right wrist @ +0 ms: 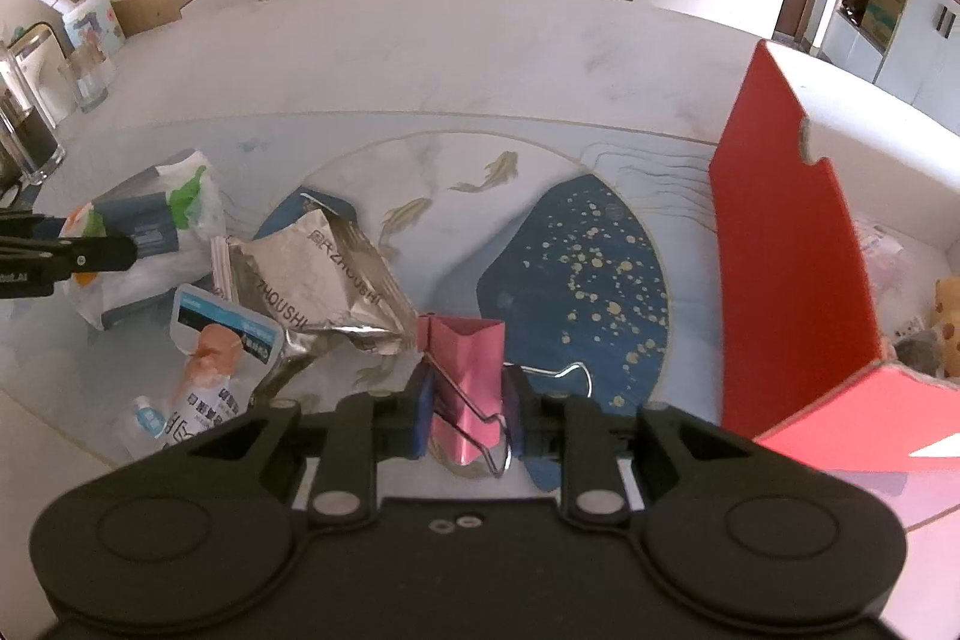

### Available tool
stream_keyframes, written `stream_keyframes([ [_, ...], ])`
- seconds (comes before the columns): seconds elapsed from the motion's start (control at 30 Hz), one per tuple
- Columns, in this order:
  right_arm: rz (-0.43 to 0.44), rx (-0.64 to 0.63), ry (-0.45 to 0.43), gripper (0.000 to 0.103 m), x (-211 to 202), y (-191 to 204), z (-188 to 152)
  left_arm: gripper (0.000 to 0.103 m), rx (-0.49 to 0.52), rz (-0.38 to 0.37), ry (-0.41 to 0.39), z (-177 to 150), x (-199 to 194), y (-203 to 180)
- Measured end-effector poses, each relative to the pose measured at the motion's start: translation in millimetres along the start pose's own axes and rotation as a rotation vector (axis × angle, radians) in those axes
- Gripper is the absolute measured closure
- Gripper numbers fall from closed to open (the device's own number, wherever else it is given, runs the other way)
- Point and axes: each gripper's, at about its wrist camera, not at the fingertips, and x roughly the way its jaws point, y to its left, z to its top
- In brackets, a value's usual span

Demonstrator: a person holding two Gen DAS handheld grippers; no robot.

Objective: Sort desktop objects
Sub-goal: 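Lift both held items and carry them toward the red shoebox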

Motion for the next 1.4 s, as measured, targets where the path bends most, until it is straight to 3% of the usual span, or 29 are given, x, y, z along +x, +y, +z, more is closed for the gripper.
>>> stream_keyframes([
  [0.43, 0.027, 0.024, -0.06, 0.08, -47.0, -16.6, -9.9, 0.057, -0.065, 0.014, -0.072, -1.9, -44.2, -29.4],
  [0.8, 0.036, 0.046, -0.121, 0.08, -91.6, -42.8, -7.1, 0.057, -0.075, -0.023, -0.126, 14.9, -74.6, -88.1],
  [1.4, -0.022, 0.127, -0.24, 0.08, -137.6, -121.2, 1.2, 0.057, -0.022, -0.114, -0.164, 56.1, -71.8, -182.7],
])
